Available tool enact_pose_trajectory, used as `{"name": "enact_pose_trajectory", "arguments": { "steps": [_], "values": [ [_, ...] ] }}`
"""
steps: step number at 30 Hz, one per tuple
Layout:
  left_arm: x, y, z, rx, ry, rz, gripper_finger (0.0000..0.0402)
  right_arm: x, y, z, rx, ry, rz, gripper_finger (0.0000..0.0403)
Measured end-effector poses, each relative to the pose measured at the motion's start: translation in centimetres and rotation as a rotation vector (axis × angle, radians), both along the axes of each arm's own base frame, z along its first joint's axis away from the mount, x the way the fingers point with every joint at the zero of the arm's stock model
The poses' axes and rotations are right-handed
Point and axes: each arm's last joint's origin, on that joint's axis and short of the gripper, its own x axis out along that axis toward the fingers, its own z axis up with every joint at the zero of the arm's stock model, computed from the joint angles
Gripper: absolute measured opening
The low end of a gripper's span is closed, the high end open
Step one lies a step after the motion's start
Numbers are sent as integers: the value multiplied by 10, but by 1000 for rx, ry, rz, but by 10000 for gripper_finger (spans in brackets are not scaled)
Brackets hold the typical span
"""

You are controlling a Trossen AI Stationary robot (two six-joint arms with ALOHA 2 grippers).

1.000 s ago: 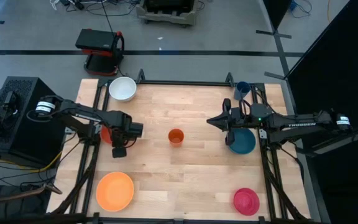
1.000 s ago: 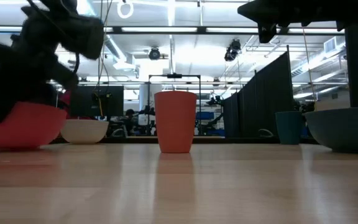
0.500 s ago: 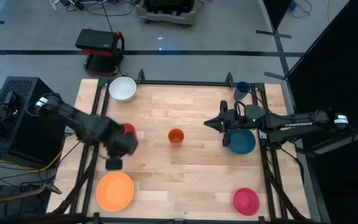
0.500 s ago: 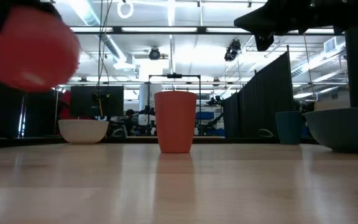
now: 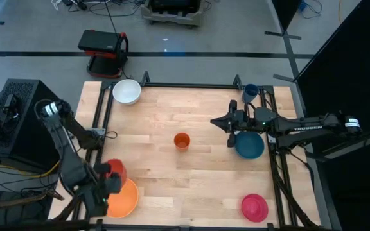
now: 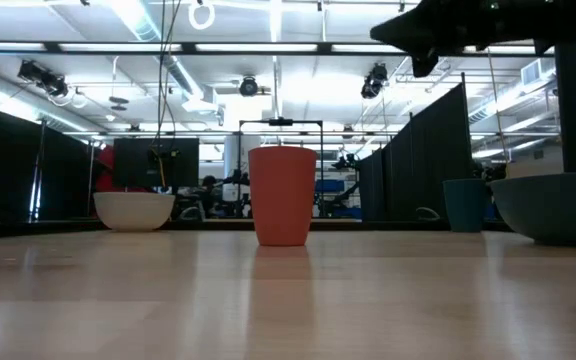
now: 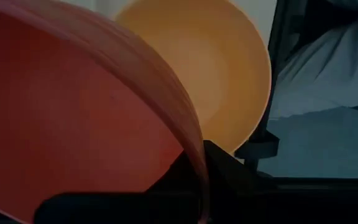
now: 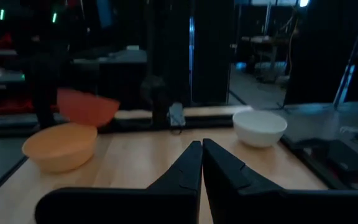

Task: Nest bowls inside each other
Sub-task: Stack the orange bowl on top of the yellow bowl

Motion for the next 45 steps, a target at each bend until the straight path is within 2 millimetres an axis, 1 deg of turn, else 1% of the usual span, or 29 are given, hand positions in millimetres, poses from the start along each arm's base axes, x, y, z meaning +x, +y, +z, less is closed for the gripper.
{"name": "enact_pose_trajectory", "arguments": {
  "steps": [4,21,23,28,34,45],
  "values": [
    [8,-17,-19,12,38,-20,0,0,0,3,-3,-35,0,0],
    [23,-43,-32,-49,14,-76,5,0,0,4,-1,-40,4,0],
    [25,-46,-33,-74,-11,-77,9,0,0,4,-1,-40,4,0],
    [27,-47,-32,-71,-50,-68,33,0,0,4,-1,-40,4,0],
    [26,-45,-33,-37,-58,-58,88,0,0,4,-1,-39,4,0],
    [27,-47,-38,-26,-36,-29,139,0,0,4,-1,-39,5,0]
  ]
}}
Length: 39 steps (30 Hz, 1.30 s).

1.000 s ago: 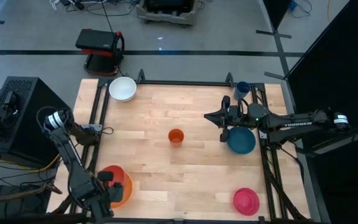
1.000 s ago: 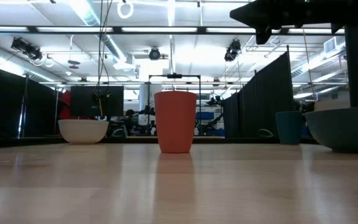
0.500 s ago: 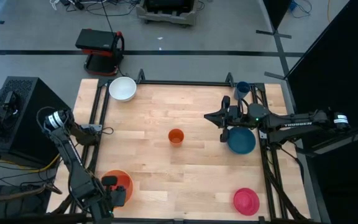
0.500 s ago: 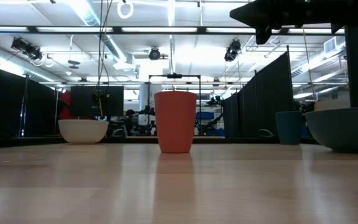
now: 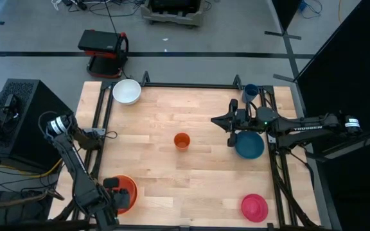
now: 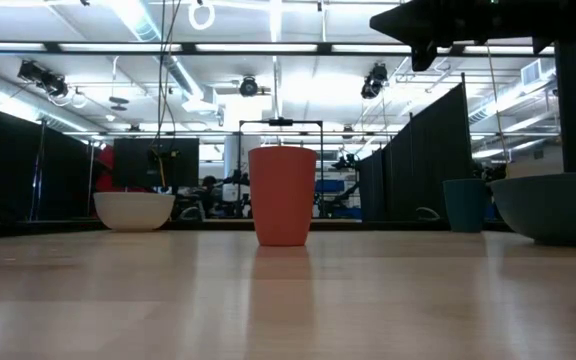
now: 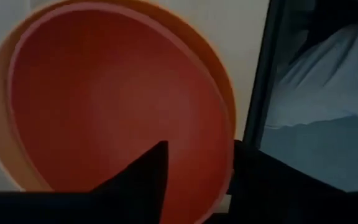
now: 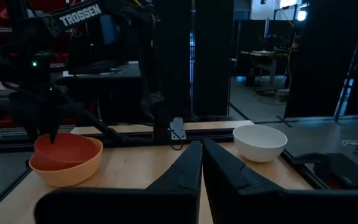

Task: Nest bowls inside each other
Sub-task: Stack the orange bowl on top of the yellow bowl, then move the stacked bowls to the middle of the table

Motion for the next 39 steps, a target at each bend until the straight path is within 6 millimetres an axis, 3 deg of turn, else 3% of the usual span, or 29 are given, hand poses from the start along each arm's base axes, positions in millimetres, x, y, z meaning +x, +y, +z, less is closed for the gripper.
{"name": "enact_pose_trajectory", "arguments": {
  "steps": [6,13,19,39],
  "values": [
    [1,-1,-3,5,12,16,166,0,0,0,0,0,0,0],
    [2,-2,-5,9,9,22,169,0,0,0,0,0,0,0],
    [7,-11,-27,54,52,15,178,0,0,0,0,1,0,0],
    [20,-17,-62,107,160,-101,10,0,0,0,0,1,0,0]
  ]
}}
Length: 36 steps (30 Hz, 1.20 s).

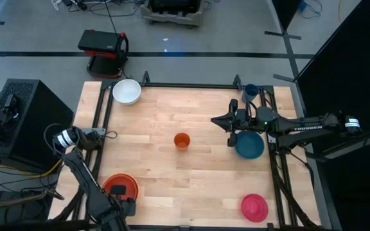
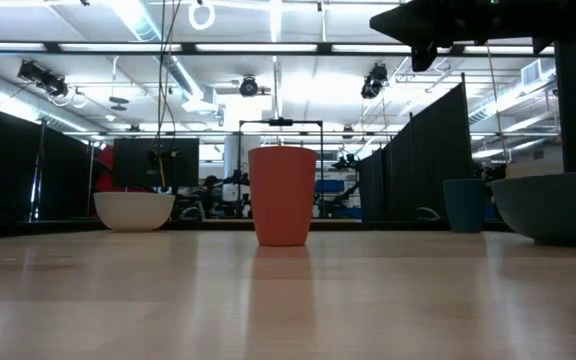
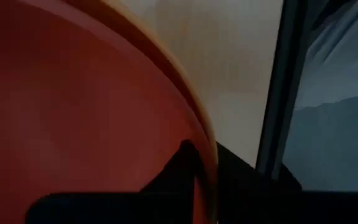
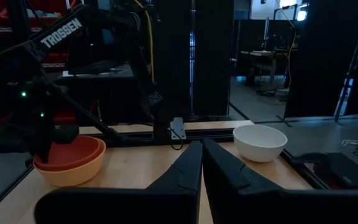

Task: Nest bowls inside each other
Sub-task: Move the stacked bowls to the middle of the table

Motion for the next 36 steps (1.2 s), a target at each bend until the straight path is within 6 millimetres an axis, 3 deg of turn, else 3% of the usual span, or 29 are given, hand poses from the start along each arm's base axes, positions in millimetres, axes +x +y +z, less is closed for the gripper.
{"name": "enact_pose_trajectory", "arguments": {
  "steps": [4,9,18,27,29,36],
  "values": [
    [-2,19,4,173,90,-20,2,0,0,0,0,0,0,0],
    [11,54,28,452,155,-15,1,0,0,0,0,0,1,0],
    [58,107,42,361,62,-67,0,0,2,-3,7,27,11,0],
    [92,170,55,317,-63,-102,0,0,4,-6,15,59,24,0],
    [85,183,59,282,-111,-72,0,0,5,-7,28,74,26,0],
    [30,213,61,140,-273,111,0,0,6,-10,29,104,30,0]
  ]
}}
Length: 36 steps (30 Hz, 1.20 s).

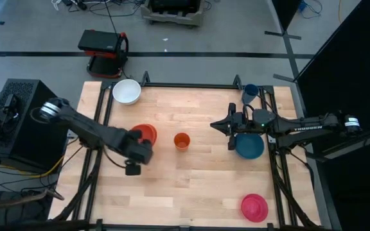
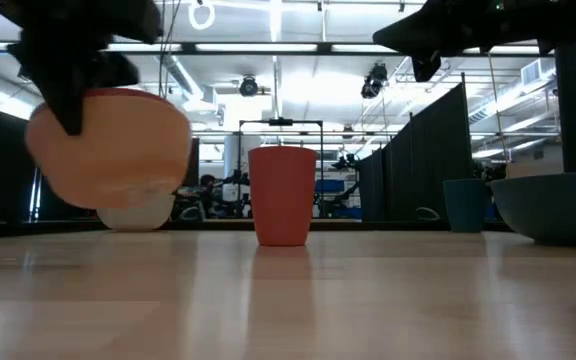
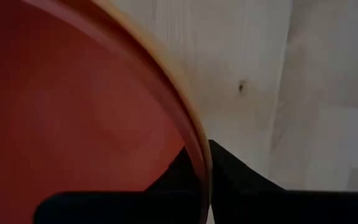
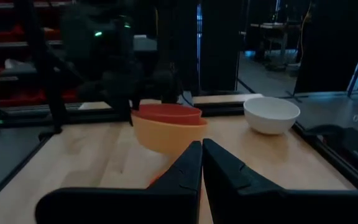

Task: Nest bowls inside each other
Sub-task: Move the stacked bowls to the middle of the table

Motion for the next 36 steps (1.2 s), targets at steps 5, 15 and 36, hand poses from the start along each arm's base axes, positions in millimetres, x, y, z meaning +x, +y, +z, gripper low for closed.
{"name": "enact_pose_trajectory", "arguments": {
  "steps": [5,15,36],
  "values": [
    [-11,14,-9,-29,-35,48,0,0,0,2,-3,-24,-4,0],
    [8,32,-32,3,52,51,0,0,0,4,-3,-41,-6,0],
    [37,44,-61,20,117,31,0,0,0,5,-6,-53,-9,0]
  ]
}}
